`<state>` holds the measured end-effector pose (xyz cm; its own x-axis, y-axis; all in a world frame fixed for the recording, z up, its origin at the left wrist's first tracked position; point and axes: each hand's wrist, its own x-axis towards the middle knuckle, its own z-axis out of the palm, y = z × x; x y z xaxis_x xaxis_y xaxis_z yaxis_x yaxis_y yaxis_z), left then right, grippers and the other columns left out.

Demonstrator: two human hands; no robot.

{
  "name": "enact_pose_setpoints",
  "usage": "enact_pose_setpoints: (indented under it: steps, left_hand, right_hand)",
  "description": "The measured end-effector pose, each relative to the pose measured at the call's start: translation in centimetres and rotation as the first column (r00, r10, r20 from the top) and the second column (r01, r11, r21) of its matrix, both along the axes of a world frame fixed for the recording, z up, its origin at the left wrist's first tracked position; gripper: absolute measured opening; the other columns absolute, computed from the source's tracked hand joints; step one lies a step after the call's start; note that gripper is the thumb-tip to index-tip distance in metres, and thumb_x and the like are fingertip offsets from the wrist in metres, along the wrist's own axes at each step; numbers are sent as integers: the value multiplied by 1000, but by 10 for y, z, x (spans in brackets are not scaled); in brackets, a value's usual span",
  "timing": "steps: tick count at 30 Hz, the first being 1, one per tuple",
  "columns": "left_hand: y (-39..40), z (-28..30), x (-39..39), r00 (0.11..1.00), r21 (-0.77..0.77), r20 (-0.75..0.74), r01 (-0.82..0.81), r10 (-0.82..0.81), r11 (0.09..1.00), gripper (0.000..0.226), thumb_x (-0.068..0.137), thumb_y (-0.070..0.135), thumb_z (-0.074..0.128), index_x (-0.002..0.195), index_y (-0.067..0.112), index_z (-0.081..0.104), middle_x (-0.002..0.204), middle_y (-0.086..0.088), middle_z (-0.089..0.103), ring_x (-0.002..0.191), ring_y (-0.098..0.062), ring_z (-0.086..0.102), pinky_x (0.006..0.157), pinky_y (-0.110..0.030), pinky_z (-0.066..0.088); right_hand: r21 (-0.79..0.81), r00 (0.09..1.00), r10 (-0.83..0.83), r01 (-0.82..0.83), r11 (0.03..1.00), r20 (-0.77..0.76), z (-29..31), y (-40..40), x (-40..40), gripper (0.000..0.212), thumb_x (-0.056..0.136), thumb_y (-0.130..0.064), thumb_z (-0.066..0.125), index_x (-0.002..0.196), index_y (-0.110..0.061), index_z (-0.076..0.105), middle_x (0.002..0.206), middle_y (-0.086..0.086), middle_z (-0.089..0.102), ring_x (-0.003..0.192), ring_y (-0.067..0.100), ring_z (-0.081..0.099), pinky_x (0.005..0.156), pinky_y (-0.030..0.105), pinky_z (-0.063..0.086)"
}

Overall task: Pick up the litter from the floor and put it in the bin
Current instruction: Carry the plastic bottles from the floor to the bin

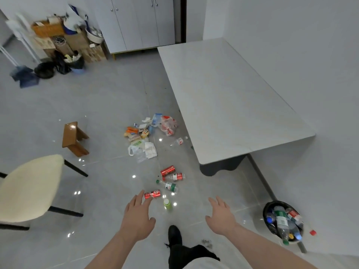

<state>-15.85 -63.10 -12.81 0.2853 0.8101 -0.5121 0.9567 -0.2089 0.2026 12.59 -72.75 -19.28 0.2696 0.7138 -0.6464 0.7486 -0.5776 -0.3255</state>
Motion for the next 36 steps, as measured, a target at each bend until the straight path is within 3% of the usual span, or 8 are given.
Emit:
enact_pose_setpoints:
  steps: [4, 11, 16, 24, 29, 36]
  left_hand:
    - [61, 10, -45, 999, 11, -19, -43, 43, 999, 76, 92, 40, 55, 159, 32, 19, 169, -2, -3, 155, -27, 4, 126, -41, 13]
    - [174, 21, -120, 996, 15, -46, -71, 72, 997, 72, 92, 41, 55, 156, 31, 25, 169, -3, 0, 155, -27, 7, 125, -40, 16]
    - [266, 13, -151, 998, -31, -43, 42, -43, 999, 72, 91, 38, 54, 157, 33, 24, 169, -2, -2, 155, -26, 5, 125, -41, 15]
    - [403, -7, -210, 935, -86, -69, 343, -349, 936, 72, 90, 40, 55, 155, 34, 27, 168, -1, -1, 154, -26, 8, 125, -41, 16]
    - [480, -12, -197, 872, -139, -103, 463, -478, 875, 71, 89, 38, 55, 155, 32, 28, 168, -3, 1, 154, -27, 8, 124, -42, 17]
    - [576, -28, -123, 772, -161, -100, 610, -627, 776, 72, 89, 38, 55, 156, 30, 28, 168, -6, 3, 153, -28, 9, 124, -41, 17]
  right_hand:
    - [-64, 999, 35, -37, 997, -23, -7, 66, -48, 75, 98, -38, 49, 160, -25, 9, 168, 5, 0, 153, 31, 10, 122, 43, 23]
    - [-1, 993, 61, -62, 998, -104, 9, 192, -127, 78, 92, -38, 55, 159, -29, 16, 167, 4, 7, 153, 28, 12, 121, 41, 25]
    - [3, 994, -76, 76, 997, -74, -5, 259, -155, 78, 85, -35, 56, 156, -30, 24, 165, 2, 17, 151, 27, 19, 120, 41, 29]
    - [-97, 910, -414, 413, 906, 3, -8, 308, -237, 75, 93, -33, 55, 158, -26, 18, 167, 8, 7, 149, 34, 22, 118, 38, 29]
    - [-67, 836, -548, 547, 835, -14, -3, 331, -266, 76, 91, -36, 57, 157, -30, 20, 167, 6, 7, 148, 33, 26, 116, 38, 32]
    - [-89, 773, -635, 633, 769, 14, -27, 409, -233, 75, 93, -34, 56, 158, -25, 21, 167, 7, 8, 148, 35, 27, 118, 38, 30]
